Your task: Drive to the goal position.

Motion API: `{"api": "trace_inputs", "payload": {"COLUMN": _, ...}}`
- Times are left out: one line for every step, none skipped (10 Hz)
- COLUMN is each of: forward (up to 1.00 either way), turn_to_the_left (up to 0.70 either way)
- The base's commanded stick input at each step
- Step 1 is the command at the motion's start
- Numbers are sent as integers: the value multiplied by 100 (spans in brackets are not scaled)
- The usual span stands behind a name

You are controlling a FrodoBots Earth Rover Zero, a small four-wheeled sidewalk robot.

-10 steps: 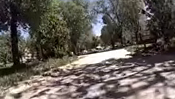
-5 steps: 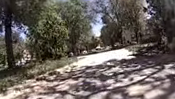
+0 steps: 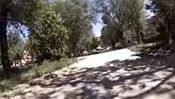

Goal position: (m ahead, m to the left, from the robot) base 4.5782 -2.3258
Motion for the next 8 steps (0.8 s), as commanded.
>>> {"api": "trace_inputs", "payload": {"forward": 70, "turn_to_the_left": 1}}
{"api": "trace_inputs", "payload": {"forward": 70, "turn_to_the_left": 1}}
{"api": "trace_inputs", "payload": {"forward": 70, "turn_to_the_left": 1}}
{"api": "trace_inputs", "payload": {"forward": 70, "turn_to_the_left": 0}}
{"api": "trace_inputs", "payload": {"forward": 70, "turn_to_the_left": -4}}
{"api": "trace_inputs", "payload": {"forward": 70, "turn_to_the_left": -31}}
{"api": "trace_inputs", "payload": {"forward": 70, "turn_to_the_left": -34}}
{"api": "trace_inputs", "payload": {"forward": 70, "turn_to_the_left": -34}}
